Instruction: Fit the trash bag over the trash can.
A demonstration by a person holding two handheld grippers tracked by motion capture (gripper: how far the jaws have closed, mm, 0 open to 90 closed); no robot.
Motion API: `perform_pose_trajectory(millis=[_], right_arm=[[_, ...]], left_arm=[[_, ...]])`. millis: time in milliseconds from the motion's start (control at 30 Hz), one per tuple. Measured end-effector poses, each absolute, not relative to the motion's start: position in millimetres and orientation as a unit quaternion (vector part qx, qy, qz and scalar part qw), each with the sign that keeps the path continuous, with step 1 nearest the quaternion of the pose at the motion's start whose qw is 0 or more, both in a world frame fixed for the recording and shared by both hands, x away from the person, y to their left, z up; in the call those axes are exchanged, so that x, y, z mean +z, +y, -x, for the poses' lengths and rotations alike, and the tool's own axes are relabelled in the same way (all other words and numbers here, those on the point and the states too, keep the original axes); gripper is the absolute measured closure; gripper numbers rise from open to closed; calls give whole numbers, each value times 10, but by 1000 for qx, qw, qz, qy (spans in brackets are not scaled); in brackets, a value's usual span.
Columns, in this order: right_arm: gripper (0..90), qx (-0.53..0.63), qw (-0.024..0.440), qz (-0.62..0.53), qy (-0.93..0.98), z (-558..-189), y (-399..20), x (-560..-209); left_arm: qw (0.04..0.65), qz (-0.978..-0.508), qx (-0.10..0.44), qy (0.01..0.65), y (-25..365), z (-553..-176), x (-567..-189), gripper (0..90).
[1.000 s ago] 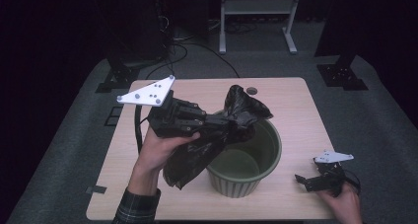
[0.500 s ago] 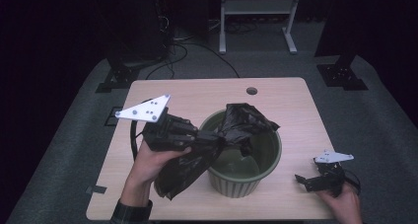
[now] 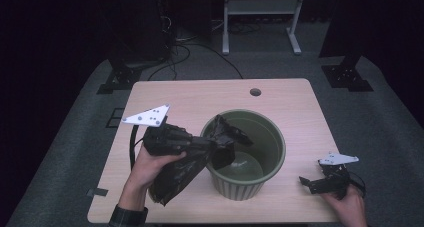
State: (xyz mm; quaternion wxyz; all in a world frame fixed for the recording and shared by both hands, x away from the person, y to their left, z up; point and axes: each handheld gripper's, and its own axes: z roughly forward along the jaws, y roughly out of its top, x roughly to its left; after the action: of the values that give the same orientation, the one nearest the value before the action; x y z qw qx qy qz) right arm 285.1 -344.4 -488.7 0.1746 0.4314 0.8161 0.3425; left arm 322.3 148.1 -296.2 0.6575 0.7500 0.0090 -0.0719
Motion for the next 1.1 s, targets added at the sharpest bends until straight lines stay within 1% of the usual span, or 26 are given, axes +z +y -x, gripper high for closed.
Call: perform_pose_trajectory(millis=[200, 267, 467, 567, 633, 667, 733, 833, 933, 1033, 1100], right_arm=[[0, 342, 174, -431, 816, -2851, -3444, -4887], [0, 342, 174, -431, 816, -2852, -3445, -4887], [0, 343, 174, -430, 817, -2852, -3445, -4887], [0, 342, 174, -430, 817, -2852, -3446, -4887], [0, 342, 174, -430, 817, -2852, -3446, -4886], [0, 342, 174, -430, 817, -2852, -3446, -4886], [0, 342, 174, -430, 817, -2852, -3447, -4886], [0, 342, 174, -430, 817, -2852, -3447, -4886], [0, 343, 174, -430, 817, -2852, -3447, -4887], [0, 342, 174, -430, 817, -2852, -3447, -4887], [0, 342, 174, -430, 817, -2852, -3447, -4886]], left_arm=[[641, -765, -62, 12, 1286, -3377, -2886, 883], [622, -781, -56, 14, 1190, -3434, -2867, 883], [589, -806, -54, 20, 911, -3595, -2872, 865], [580, -813, -46, 30, 810, -3658, -2889, 788], [576, -816, -38, 35, 792, -3679, -2894, 706], [575, -816, -34, 39, 793, -3689, -2896, 689], [578, -814, -28, 47, 823, -3693, -2886, 587], [585, -809, -14, 55, 902, -3676, -2855, 468], [590, -805, 0, 57, 1029, -3619, -2812, 410], [591, -804, 16, 57, 1154, -3530, -2776, 373], [603, -795, 26, 62, 1291, -3445, -2752, 348]])
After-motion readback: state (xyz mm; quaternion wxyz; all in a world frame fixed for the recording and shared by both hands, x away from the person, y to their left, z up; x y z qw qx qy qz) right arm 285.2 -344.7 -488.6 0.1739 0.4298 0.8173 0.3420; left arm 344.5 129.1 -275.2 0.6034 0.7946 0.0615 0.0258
